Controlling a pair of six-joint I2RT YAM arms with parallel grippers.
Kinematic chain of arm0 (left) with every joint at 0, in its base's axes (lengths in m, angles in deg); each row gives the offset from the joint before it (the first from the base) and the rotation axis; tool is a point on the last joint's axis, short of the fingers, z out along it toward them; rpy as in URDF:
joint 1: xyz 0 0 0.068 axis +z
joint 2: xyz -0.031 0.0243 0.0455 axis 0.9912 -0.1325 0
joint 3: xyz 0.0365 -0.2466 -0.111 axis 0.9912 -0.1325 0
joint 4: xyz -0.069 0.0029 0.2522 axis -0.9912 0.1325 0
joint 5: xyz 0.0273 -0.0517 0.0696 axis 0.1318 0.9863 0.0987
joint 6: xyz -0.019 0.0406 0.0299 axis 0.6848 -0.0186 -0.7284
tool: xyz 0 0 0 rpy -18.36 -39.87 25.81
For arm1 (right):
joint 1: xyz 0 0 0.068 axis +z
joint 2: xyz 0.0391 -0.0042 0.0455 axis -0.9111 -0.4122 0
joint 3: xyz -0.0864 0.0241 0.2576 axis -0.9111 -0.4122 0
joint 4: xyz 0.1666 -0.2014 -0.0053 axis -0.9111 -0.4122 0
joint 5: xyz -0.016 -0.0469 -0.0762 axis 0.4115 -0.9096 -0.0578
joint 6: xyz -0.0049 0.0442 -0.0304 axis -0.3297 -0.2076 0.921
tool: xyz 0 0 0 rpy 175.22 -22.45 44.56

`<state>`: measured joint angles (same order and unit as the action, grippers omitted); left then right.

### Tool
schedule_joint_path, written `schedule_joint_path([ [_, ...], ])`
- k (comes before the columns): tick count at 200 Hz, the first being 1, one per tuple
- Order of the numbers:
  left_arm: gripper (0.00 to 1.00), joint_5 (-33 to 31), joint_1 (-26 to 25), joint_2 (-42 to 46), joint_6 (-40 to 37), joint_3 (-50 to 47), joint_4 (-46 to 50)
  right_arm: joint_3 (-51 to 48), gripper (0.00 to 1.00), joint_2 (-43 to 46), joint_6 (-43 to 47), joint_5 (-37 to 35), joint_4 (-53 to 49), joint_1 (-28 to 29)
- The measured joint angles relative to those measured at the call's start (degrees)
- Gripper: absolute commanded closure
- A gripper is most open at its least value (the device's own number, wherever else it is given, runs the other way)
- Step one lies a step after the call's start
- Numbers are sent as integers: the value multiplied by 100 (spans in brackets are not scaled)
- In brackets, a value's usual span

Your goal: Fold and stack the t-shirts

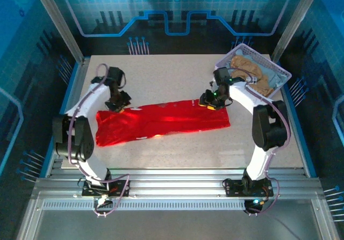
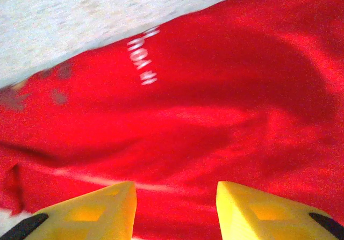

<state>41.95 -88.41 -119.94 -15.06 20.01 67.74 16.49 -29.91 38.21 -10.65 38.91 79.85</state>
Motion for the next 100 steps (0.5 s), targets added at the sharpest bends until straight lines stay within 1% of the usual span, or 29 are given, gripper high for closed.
schedule_joint_path([
  [18, 75, 398, -393, -168, 619, -317, -208, 468, 57, -514, 87, -310, -343, -11],
  [40, 76, 608, -463, -706, 1102, -350, -433, 929, 58, -1010, 149, -643, -758, -17],
  [69, 77, 675, -413, -1521, 1237, -55, -479, 1145, 58, -1379, 140, -953, -1228, -81],
  [87, 77, 750, -356, -1856, 1193, 442, -223, 1104, 57, -1386, 74, -1038, -1421, -125],
  [100, 77, 796, -321, -2199, 1058, 931, -44, 866, 57, -1263, -28, -1036, -1434, -140],
])
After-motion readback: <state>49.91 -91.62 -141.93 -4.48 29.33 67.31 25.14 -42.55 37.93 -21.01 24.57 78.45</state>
